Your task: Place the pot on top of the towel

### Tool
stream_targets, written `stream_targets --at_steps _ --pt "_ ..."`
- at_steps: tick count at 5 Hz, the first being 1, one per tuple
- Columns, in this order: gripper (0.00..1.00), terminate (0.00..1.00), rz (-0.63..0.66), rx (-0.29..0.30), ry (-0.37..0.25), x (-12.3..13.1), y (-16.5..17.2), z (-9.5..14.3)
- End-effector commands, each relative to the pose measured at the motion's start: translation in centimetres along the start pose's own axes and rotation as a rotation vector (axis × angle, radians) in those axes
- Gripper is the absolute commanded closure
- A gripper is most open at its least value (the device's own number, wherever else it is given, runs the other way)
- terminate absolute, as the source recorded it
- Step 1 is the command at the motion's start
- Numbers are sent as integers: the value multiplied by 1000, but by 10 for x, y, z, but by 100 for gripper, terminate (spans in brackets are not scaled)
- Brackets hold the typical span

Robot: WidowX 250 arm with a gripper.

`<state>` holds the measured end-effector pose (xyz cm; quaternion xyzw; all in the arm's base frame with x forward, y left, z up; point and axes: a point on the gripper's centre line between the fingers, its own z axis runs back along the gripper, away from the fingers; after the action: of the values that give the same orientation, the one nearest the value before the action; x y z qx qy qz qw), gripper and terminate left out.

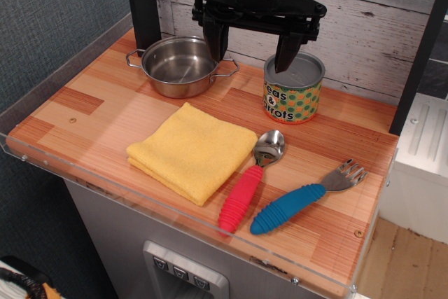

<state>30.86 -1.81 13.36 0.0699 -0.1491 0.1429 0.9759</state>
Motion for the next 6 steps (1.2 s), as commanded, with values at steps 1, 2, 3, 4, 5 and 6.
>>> stream_targets --at_steps 1,2,3,4,5,6 --pt "0 0 0 0 0 0 0 0" --pt "0 0 -159 24 25 9 20 -9" --pt "0 0 -284 68 20 19 39 -19" --pt "0 0 -451 88 7 30 59 -30" --pt "0 0 -511 85 8 42 78 -46" --pt "0 0 -615 47 -16 57 82 -70"
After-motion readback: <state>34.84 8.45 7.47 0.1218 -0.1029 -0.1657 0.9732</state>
